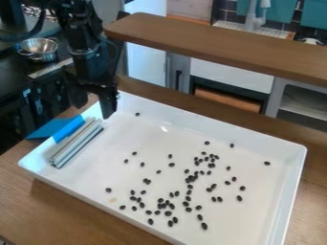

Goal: Sweep into pile

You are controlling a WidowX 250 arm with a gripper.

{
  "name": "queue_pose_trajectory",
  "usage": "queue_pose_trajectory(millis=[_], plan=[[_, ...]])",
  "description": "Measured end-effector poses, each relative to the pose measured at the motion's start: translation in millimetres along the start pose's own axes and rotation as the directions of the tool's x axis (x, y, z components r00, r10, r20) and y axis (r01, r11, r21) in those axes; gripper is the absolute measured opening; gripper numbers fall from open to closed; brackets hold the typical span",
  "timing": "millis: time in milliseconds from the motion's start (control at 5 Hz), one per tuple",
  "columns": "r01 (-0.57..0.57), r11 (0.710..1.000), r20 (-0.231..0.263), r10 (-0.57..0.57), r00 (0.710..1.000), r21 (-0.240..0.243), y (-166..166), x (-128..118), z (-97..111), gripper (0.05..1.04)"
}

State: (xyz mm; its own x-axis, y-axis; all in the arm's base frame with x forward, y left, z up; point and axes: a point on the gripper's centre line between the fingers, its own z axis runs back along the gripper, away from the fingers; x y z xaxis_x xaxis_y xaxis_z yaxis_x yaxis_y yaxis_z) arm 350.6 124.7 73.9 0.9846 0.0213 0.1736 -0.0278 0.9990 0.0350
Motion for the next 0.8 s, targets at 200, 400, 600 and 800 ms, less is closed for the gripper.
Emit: queue_pose_trajectory(millis=[200,400,600,800], plan=[[-0.006,1.0,-0.032,0.006,0.999,-0.009,-1,-4,-11,1.0],[-0.016,1.0,-0.048,0.017,0.999,0.015,4,-6,-21,1.0],[-0.027,0.999,-0.058,0.028,0.998,0.027,6,-7,-25,1.0],[-0.03,0.999,-0.059,0.033,0.998,0.042,9,-5,-30,1.0]])
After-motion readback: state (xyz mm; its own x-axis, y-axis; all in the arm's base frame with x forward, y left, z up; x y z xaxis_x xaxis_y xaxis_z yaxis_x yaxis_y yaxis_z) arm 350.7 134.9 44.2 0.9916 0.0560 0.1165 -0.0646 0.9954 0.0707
